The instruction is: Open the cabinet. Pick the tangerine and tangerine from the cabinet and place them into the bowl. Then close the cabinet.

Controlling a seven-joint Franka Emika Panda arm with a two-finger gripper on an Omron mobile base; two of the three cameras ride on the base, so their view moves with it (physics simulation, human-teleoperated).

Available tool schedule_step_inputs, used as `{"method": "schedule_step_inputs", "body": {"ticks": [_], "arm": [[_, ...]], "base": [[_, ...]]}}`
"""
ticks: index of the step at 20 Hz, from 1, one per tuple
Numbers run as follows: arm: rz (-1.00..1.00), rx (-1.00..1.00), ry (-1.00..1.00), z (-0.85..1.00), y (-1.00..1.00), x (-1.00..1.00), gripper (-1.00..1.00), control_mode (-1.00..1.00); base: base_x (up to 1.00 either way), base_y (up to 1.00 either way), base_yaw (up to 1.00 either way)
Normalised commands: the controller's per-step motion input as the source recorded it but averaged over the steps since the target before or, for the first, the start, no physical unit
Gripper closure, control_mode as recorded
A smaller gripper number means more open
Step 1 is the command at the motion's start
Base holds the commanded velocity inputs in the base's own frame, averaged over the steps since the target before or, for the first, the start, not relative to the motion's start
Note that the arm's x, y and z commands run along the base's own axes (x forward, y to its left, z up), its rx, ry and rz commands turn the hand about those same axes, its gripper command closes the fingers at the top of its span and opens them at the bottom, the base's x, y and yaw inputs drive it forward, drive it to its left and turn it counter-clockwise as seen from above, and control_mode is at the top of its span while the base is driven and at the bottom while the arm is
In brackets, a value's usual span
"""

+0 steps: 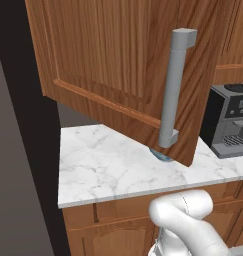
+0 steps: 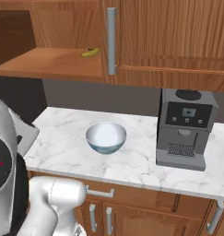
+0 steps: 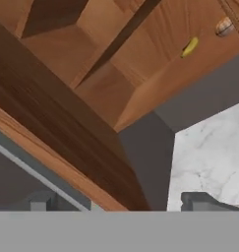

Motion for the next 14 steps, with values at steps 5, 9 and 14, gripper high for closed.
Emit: {"method": "schedule_step_inputs", "body": {"ticks": [5, 9, 14], "arm": [[0.22, 0.00, 0.10, -0.33, 0.38, 0.28, -1.00, -1.00], [0.20, 0.00, 0.06, -0.31, 0.34, 0.36, -1.00, -1.00], [0.18, 0.04, 0.07, -0.02, 0.09, 0.61, -1.00, -1.00]], "base": [[0.00, 0.00, 0.00], [0.00, 0.00, 0.00], [0.00, 0.00, 0.00]]}}
